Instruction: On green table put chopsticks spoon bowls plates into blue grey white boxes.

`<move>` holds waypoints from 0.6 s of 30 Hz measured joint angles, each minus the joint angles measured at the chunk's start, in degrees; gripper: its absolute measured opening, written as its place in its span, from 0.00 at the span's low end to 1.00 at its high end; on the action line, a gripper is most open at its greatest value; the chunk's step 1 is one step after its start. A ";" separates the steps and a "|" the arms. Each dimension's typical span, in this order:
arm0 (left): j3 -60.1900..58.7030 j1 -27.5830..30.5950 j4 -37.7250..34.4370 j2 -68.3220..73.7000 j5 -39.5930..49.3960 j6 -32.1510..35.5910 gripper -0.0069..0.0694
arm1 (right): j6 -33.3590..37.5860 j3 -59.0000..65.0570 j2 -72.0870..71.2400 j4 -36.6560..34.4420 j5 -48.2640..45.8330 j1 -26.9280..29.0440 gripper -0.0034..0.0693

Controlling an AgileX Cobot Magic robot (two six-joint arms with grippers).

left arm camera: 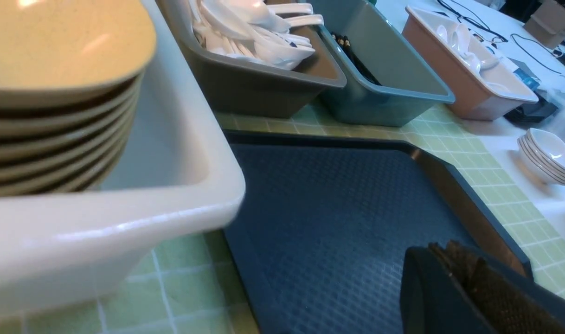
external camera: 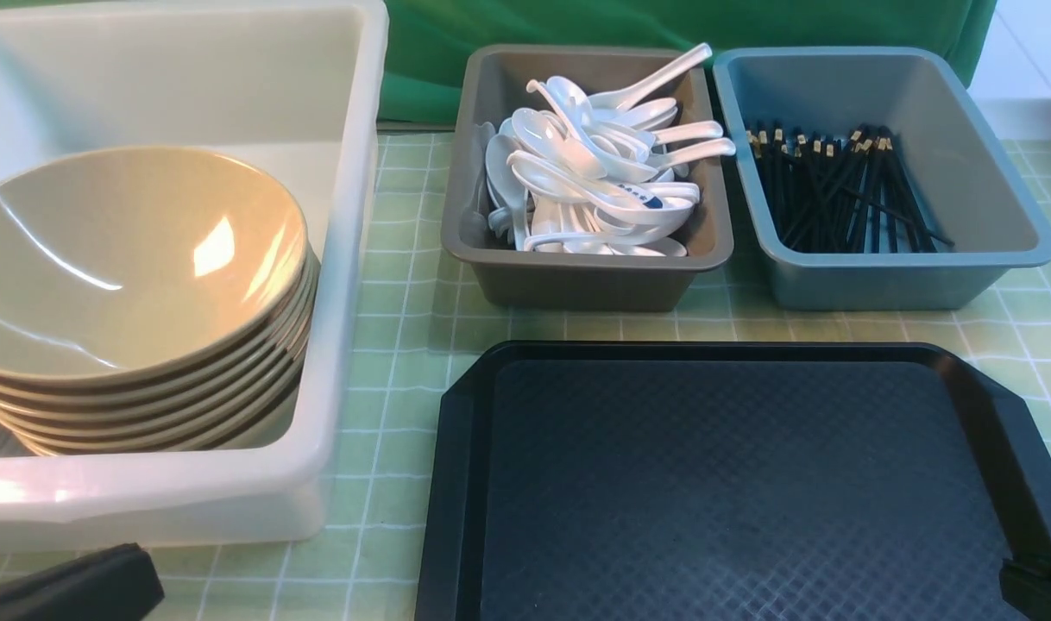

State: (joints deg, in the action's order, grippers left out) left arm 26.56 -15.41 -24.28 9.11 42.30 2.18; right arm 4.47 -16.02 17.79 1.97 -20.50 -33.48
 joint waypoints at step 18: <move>-26.56 19.44 22.46 -9.82 -19.69 -3.57 0.09 | 0.00 0.05 0.00 0.02 0.00 0.00 0.15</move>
State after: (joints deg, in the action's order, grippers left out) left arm 0.00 4.03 -1.82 -0.71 22.62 -1.40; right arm 4.47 -15.97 17.79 1.99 -20.50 -33.48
